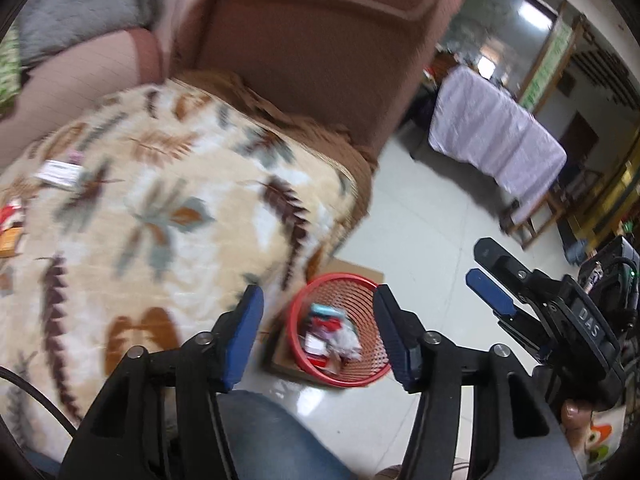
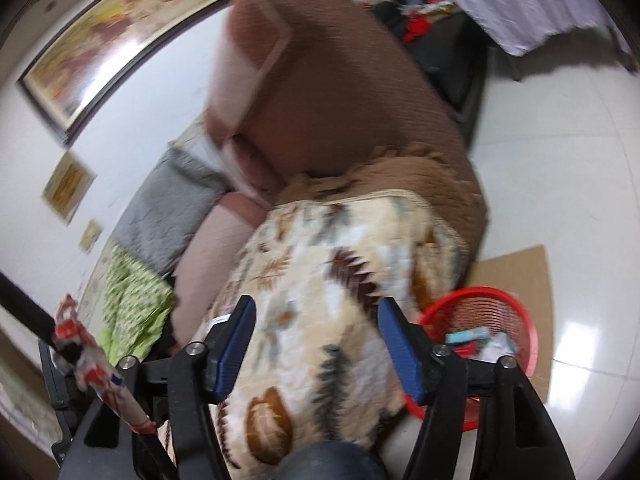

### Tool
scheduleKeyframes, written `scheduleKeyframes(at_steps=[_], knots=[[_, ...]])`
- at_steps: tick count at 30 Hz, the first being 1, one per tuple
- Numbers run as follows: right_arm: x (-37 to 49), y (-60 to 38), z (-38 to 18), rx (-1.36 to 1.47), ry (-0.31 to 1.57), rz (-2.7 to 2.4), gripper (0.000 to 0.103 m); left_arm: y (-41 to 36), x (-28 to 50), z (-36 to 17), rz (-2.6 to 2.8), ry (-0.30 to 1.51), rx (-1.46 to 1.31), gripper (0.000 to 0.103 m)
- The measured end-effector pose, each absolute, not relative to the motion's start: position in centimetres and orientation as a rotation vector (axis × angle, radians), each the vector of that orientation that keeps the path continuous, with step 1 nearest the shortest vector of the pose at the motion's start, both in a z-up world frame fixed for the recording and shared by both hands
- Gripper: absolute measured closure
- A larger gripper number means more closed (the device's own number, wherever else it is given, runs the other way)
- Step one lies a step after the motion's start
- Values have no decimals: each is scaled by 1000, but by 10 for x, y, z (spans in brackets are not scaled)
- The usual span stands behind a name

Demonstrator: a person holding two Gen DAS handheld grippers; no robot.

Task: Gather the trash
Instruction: 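Move both tools back over the remaining trash on the blanket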

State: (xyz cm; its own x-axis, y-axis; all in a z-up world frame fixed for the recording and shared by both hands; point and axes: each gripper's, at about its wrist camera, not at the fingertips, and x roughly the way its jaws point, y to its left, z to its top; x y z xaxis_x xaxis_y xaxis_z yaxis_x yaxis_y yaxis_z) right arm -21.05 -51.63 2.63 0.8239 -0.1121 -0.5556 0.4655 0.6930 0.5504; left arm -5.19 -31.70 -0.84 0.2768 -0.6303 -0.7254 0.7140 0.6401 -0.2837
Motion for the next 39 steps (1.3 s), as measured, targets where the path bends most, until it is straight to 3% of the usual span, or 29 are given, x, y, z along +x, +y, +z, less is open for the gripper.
scheduleKeyframes(at_steps=[9, 20, 39], knots=[[-138, -433, 47, 605, 574, -105, 26, -205, -4, 24, -737, 847, -48, 39], [-31, -353, 17, 506, 713, 119, 25, -94, 86, -1, -518, 867, -283, 39], [207, -314, -93, 361, 938, 393, 23, -7, 225, -37, -244, 1024, -467, 39]])
